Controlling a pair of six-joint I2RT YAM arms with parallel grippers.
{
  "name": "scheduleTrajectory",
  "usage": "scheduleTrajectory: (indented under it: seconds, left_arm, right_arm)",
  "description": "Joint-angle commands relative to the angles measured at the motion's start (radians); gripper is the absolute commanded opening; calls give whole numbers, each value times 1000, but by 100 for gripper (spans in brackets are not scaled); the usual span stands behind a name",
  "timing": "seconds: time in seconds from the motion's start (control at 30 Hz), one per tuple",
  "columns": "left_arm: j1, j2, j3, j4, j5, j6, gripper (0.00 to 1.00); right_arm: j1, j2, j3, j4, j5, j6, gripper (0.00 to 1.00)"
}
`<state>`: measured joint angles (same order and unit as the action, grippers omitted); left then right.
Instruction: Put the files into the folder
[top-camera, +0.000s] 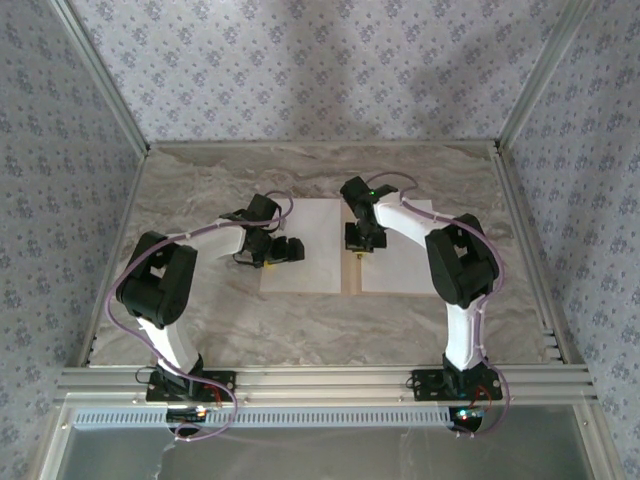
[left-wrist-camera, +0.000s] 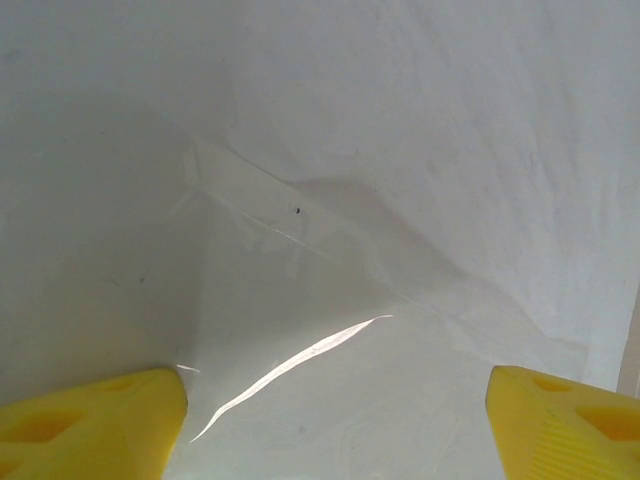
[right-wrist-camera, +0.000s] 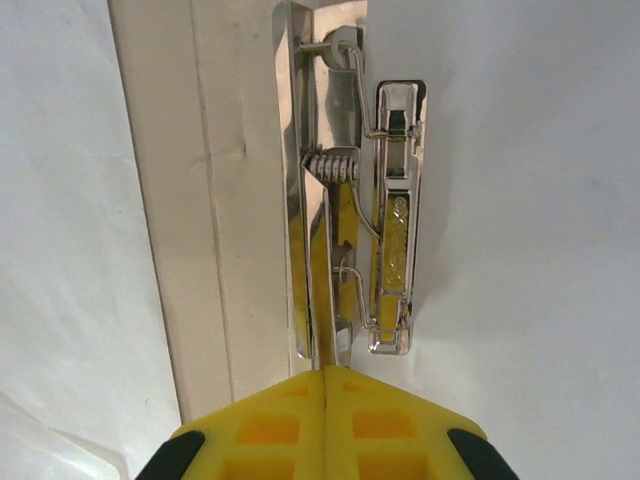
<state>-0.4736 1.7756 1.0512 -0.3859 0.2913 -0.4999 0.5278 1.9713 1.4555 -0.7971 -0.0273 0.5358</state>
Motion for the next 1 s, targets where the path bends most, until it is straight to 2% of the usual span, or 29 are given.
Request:
scheduleTrajectory:
  seconds: [0.0, 0.13, 0.43, 0.67, 0.83, 0.97]
  left_arm:
    - [-5, 21, -36, -79, -27, -18, 82]
    - [-5, -10, -33, -103, -47, -25, 82]
    - [-5, -186, -19, -192, -111, -32, 85]
    - [-3, -355, -72, -252, -226, -68, 91]
    - [8, -462, -199, -227, -198, -121, 90]
    - [8, -500, -293, -186, -132, -169, 85]
  right_arm:
    - [-12, -69, 12, -34, -27, 4, 11]
    - [-28, -147, 6, -12, -64, -15, 23]
    - [-125, -430, -142, 117, -137, -49, 40]
    - [-280, -615, -399, 277, -256, -60, 43]
    - [-396, -709, -573, 362, -316, -73, 45]
    - [-485, -775, -696, 428, -349, -74, 50]
